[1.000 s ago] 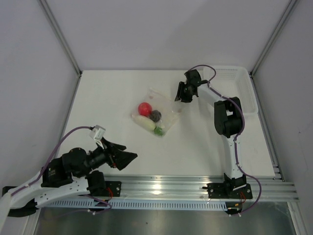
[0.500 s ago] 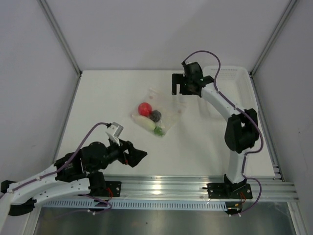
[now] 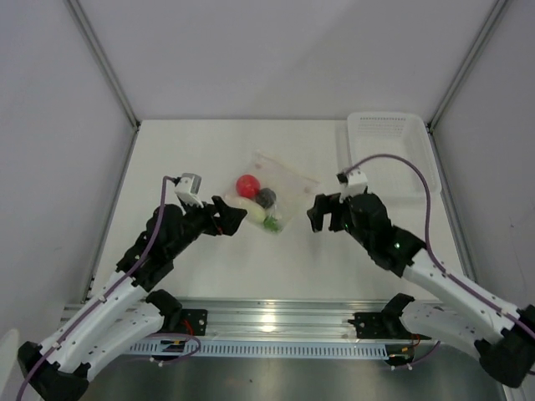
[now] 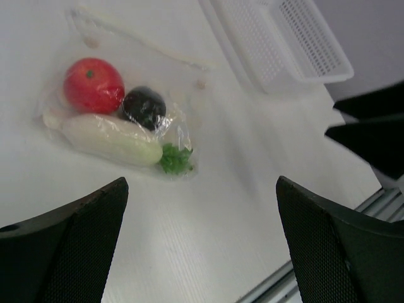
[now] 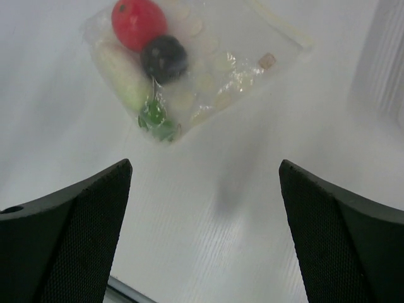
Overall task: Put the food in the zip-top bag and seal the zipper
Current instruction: Reset both arms
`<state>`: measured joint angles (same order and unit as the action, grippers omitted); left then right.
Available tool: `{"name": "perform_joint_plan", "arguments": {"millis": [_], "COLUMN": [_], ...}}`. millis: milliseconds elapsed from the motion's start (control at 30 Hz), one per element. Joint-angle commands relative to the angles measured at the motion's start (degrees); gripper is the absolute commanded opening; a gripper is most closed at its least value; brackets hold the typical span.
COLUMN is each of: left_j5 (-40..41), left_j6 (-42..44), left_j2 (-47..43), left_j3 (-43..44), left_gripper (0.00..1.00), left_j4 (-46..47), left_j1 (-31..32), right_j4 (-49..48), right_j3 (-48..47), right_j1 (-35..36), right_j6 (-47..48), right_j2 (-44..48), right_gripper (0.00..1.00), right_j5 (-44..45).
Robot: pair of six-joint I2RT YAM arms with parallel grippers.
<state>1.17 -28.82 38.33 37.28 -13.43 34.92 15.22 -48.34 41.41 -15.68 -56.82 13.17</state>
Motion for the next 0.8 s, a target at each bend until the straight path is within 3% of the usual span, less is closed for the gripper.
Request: {"name": "perform_joint_plan", "arguments": {"millis": [0, 100, 300, 467, 600, 767], "left_j5": [-3.1, -1.4, 0.2, -0.5, -0.7, -3.4], "left_j6": [1.8, 1.8, -1.8, -6.8, -9.1, -12.0], "left_j2": [-4.9, -12.5, -27.0, -41.0, -46.6, -51.2], "left_j3": [-4.9, -10.7, -22.0, -30.6, -34.3, -40.2], "left_gripper": [1.0, 0.99, 0.99, 0.99, 1.0, 1.0], "left_j4": [12.0, 16.0, 18.9, 20.3, 19.9, 19.9], "left_j1": [-1.4, -1.5, -1.5, -1.4, -1.5, -1.4], "right_j4": [-10.8, -14.8, -20.7, -21.5, -19.0, -16.1], "right_j3": [11.1, 23.0, 34.3, 42.2, 44.1, 44.1], "right_j1": [2.4, 4.3, 7.5, 9.3, 9.4, 9.4], "right_j6": [-3.6, -5.2, -7.1, -7.9, -9.5, -16.6], "right_j2": [12.0, 25.2, 39.1, 46.8, 54.0, 51.8], "right_gripper": [0.99, 0.99, 0.99, 0.99, 0.99, 0.99], "right_j5": [5.6, 6.7, 12.5, 15.3, 16.6, 22.6]}}
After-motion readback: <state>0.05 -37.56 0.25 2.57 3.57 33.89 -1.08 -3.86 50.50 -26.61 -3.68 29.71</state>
